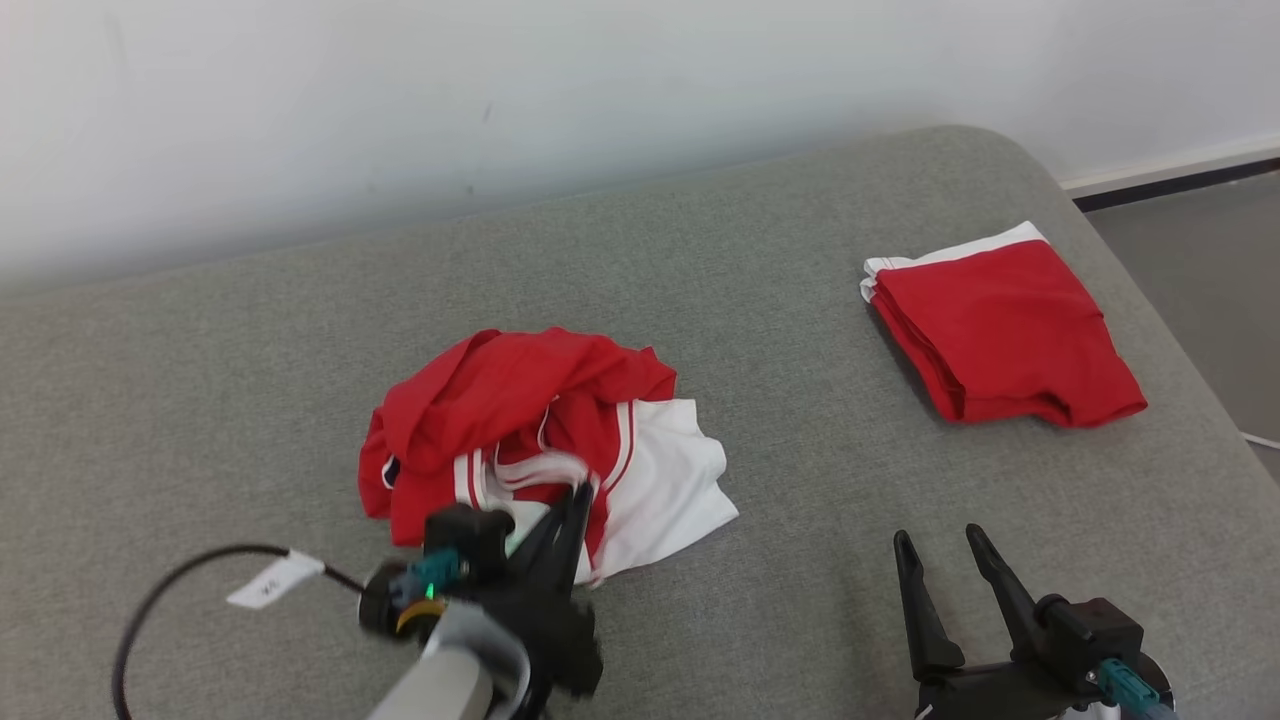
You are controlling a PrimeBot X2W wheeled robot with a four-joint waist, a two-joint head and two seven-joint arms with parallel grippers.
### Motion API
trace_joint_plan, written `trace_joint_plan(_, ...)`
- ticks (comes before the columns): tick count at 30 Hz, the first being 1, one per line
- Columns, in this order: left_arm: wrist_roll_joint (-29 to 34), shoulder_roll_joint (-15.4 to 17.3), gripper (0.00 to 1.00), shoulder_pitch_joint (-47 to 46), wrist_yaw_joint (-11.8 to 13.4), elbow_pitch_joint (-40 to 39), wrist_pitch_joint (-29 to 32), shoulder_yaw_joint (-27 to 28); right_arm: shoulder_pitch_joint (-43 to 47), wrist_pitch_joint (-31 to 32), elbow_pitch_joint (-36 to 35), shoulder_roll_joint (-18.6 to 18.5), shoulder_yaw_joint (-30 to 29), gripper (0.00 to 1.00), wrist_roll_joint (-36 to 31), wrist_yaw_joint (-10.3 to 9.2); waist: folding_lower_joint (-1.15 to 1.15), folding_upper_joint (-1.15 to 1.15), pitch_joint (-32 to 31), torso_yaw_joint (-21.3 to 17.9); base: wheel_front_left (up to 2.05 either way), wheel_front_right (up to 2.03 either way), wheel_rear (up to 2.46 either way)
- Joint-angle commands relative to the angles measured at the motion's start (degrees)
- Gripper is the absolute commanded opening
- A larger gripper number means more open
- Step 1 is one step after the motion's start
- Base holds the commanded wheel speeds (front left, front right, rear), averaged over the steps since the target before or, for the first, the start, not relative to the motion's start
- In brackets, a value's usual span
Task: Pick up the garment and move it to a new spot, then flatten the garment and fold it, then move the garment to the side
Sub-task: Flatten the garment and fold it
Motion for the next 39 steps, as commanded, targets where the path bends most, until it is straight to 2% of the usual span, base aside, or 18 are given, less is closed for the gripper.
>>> trace_joint_plan(1, -0.12, -0.30, 0.00, -2.73, -0.23, -1.58, -0.89, 0.06, -0.44, -0.43, 0.39, 0.01, -0.21, 1.00, 0.17, -0.14, 0.00, -0.01, -0.11, 0.47, 0.00, 0.00, 0.00)
trace_joint_plan(14, -1.70, -0.97, 0.00, -20.64, -1.49, -15.31, 1.18, -2.11, -1.16, -2.06, 3.08, 0.00, 0.34, 1.00, 1.09, -0.14, 0.00, -0.01, -1.15, 1.31, 0.00, 0.00, 0.00)
trace_joint_plan(18, -5.02, -1.11, 0.00, -26.75, -1.73, -20.45, 2.02, -2.69, -1.62, -2.47, 3.76, 0.01, 0.28, 1.00, 1.07, -0.14, 0.00, -0.01, -1.38, 1.80, 0.00, 0.00, 0.00)
trace_joint_plan(22, -11.96, -1.05, 0.00, -33.67, -1.82, -26.12, 1.61, -4.33, -2.27, -2.71, 4.53, 0.00, 0.95, 1.00, 1.40, -0.14, 0.00, -0.01, -1.73, 2.26, 0.00, 0.00, 0.00)
trace_joint_plan(25, -13.28, -1.03, 0.00, -35.82, -0.70, -27.07, 1.04, -4.72, -1.87, -2.83, 4.52, 0.00, 0.71, 1.00, 1.48, -0.14, 0.00, -0.01, -1.90, 2.96, 0.00, 0.00, 0.00)
trace_joint_plan(28, -14.96, -0.89, 0.00, -33.72, 0.03, -28.14, 0.38, -4.02, -1.29, -2.80, 4.19, 0.00, 0.30, 1.00, 1.59, -0.14, 0.00, -0.01, -1.85, 4.27, 0.00, 0.00, 0.00)
trace_joint_plan(30, -15.67, 0.62, 0.00, -31.15, 1.01, -28.56, 0.18, -3.07, -0.96, -2.54, 3.91, 0.00, 0.24, 1.00, 1.56, -0.14, 0.00, -0.01, -1.76, 5.34, 0.00, 0.00, 0.00)
trace_joint_plan(39, -18.29, 12.55, 0.00, -9.64, 7.14, -27.62, -1.07, 2.43, -0.58, -1.37, 1.83, 0.00, -0.35, 1.00, 0.27, -0.14, 0.00, -0.01, -0.34, 9.82, 0.00, 0.00, 0.00)
